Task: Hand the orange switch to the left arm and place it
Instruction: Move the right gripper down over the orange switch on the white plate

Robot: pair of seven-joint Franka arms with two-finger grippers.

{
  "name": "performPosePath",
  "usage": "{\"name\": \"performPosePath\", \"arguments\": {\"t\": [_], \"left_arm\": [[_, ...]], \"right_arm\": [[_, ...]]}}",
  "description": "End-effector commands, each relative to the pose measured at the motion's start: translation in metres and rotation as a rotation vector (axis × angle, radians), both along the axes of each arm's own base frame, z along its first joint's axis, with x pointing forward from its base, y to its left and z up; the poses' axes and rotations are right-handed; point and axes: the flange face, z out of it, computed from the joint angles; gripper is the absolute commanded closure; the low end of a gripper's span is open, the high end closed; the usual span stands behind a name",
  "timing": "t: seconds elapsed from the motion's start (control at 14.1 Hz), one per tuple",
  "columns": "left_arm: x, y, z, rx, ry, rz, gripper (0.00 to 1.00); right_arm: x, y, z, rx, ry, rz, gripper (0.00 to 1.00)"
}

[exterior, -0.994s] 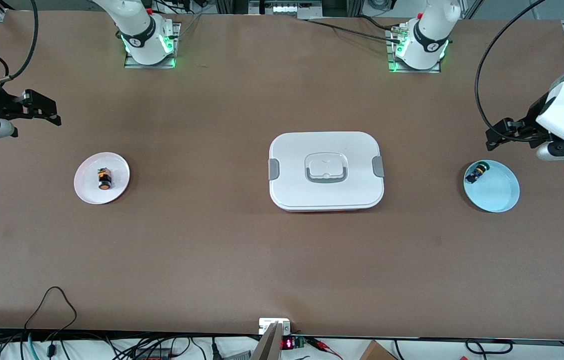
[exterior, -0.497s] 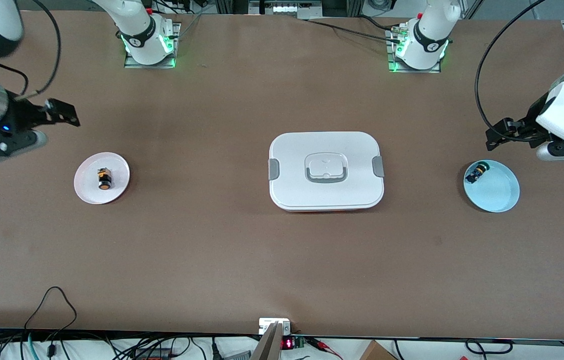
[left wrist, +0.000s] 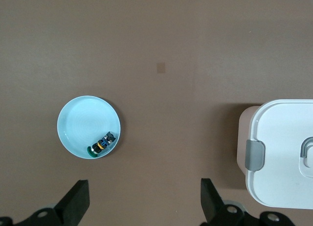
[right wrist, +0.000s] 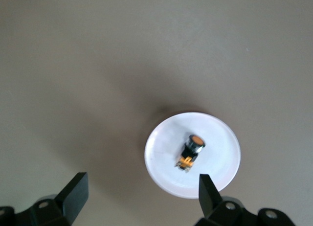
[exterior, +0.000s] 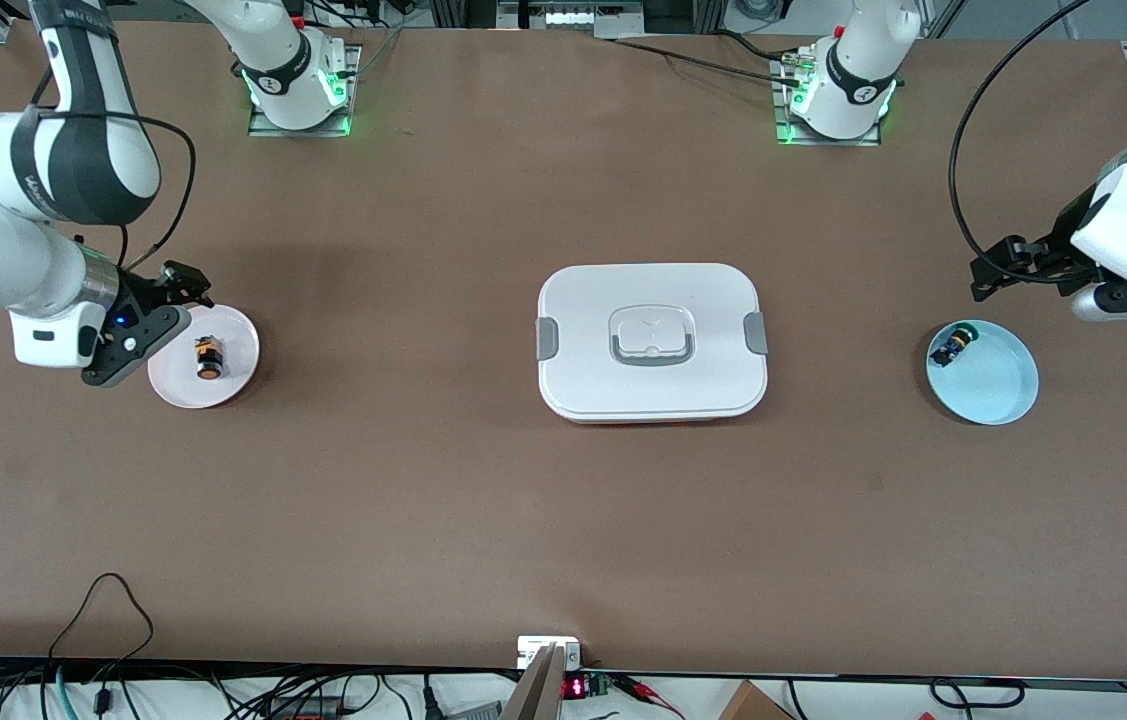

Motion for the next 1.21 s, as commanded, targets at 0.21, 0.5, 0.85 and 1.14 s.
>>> {"name": "performPosePath", "arguments": {"t": [0.21, 0.5, 0.85, 1.14], "left_arm": [[-0.002, 0.000, 0.001, 0.003, 0.006, 0.004, 0.00], [-0.002, 0.000, 0.002, 0.003, 0.005, 0.004, 0.00], [-0.002, 0.000, 0.001, 0.003, 0.006, 0.004, 0.00], [-0.002, 0.000, 0.001, 0.003, 0.006, 0.004, 0.00]], "right_arm": [[0.011, -0.055, -0.071, 0.049, 0.009, 0.402, 0.00], [-0.008, -0.073, -0.125, 0.041, -0.092, 0.658, 0.00], [-0.029, -0.077, -0.155, 0.009, -0.168, 0.786, 0.00], [-0.043, -0.077, -0.168, 0.007, -0.177, 0.828, 0.00]]}}
